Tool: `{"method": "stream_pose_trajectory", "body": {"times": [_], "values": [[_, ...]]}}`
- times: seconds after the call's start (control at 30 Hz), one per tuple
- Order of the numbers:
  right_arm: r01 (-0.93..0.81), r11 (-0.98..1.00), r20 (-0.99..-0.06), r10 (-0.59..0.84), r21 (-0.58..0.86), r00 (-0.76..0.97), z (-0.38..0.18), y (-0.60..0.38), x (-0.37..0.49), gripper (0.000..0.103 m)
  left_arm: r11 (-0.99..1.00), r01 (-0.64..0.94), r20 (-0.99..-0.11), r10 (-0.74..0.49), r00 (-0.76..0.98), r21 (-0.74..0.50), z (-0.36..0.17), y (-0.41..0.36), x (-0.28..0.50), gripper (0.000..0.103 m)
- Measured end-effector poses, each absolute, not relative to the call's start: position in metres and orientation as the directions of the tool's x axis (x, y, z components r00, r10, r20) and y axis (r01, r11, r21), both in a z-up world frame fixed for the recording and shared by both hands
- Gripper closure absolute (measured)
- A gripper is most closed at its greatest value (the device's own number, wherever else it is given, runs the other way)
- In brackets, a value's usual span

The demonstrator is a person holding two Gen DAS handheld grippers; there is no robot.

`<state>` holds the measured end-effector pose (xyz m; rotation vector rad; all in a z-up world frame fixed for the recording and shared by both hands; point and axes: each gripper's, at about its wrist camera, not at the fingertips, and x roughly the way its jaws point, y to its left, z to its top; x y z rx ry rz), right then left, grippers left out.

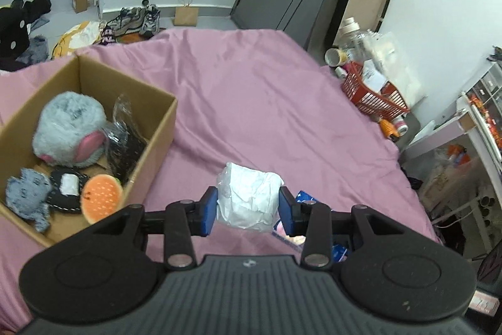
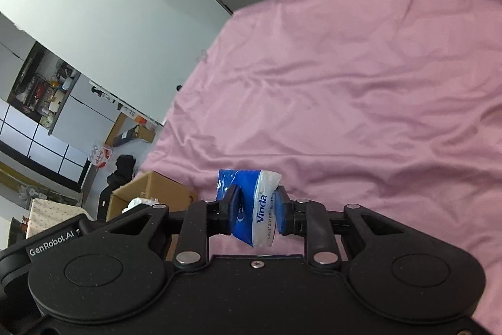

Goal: Organize soft objects
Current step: 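Carry the white tissue pack and blue Vinda packet over the box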

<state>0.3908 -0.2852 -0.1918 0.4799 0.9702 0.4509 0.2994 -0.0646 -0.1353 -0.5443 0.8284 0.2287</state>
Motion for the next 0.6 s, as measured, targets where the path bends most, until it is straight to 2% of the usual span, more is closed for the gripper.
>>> {"method": "stream_pose_trajectory", "body": {"times": [0.6], "values": [[-0.27, 0.804, -0.629, 0.586, 0.53, 0.511, -0.136, -0.217, 0.351, 0.08, 0.803, -0.454, -0.736, 0.028, 0.676, -0.386, -0.112, 0.009, 0.242, 0.063]]}}
